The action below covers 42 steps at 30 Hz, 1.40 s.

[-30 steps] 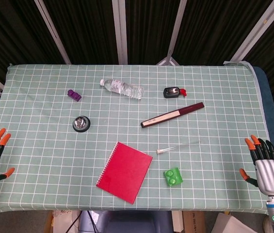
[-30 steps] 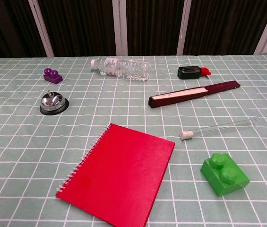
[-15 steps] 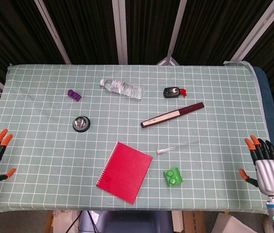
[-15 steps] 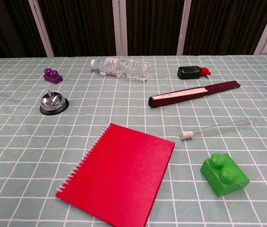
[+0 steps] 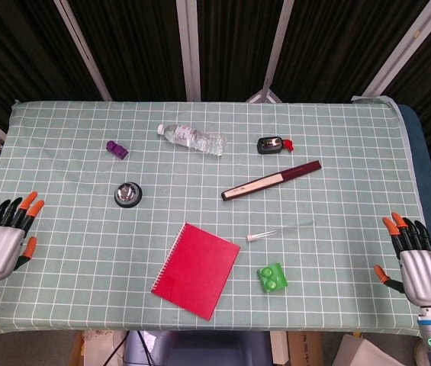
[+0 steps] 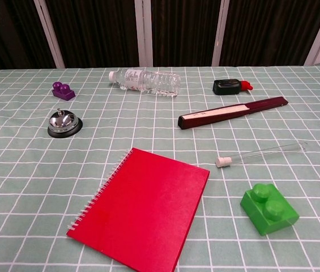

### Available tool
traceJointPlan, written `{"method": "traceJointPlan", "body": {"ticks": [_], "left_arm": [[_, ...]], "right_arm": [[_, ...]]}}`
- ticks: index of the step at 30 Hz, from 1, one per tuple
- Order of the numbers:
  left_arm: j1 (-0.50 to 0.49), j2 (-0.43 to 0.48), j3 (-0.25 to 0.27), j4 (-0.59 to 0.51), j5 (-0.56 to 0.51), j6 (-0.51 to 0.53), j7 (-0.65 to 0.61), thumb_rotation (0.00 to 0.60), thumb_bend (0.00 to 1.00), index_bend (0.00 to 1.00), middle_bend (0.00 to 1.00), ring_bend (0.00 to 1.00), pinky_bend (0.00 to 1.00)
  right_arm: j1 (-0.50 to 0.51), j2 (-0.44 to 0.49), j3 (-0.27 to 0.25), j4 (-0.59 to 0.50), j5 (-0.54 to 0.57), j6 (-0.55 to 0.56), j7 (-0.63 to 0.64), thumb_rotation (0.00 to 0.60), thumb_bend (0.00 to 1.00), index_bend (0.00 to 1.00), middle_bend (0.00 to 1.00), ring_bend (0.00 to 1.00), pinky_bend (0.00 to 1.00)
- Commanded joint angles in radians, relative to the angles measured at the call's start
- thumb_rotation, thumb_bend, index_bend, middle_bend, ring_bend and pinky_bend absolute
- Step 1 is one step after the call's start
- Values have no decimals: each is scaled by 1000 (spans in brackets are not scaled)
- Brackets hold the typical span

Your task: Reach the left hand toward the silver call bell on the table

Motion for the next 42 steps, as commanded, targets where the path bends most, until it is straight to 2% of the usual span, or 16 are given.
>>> {"method": "traceJointPlan", "body": {"ticks": [1, 8, 16, 29, 36, 42], "left_arm": [[-78, -42, -40, 24, -51, -100, 56, 600, 705, 0, 0, 0, 0], [-185, -124, -85, 81, -162, -239, 184, 600, 706, 0, 0, 0, 0], [-270, -213, -116, 128, -290, -335, 268, 600, 705, 0, 0, 0, 0], [-368, -317, -149, 172, -407, -380, 354, 600, 705, 0, 0, 0, 0], [-406, -360, -139, 194, -470, -396, 406, 600, 705, 0, 0, 0, 0], [-411, -371, -108, 216, -531, -412, 447, 600, 706, 0, 0, 0, 0]], "right_arm": [[4, 0, 1, -2, 3, -8, 5, 600, 288, 0, 0, 0, 0], [11, 1, 1, -4, 8, -22, 14, 600, 289, 0, 0, 0, 0], [13, 5, 0, -8, 8, -27, 28, 600, 289, 0, 0, 0, 0], [14, 8, -2, -12, 8, -29, 35, 600, 289, 0, 0, 0, 0], [14, 11, -2, -14, 12, -32, 49, 600, 289, 0, 0, 0, 0], [13, 13, -2, -16, 13, -31, 61, 600, 288, 0, 0, 0, 0]]}}
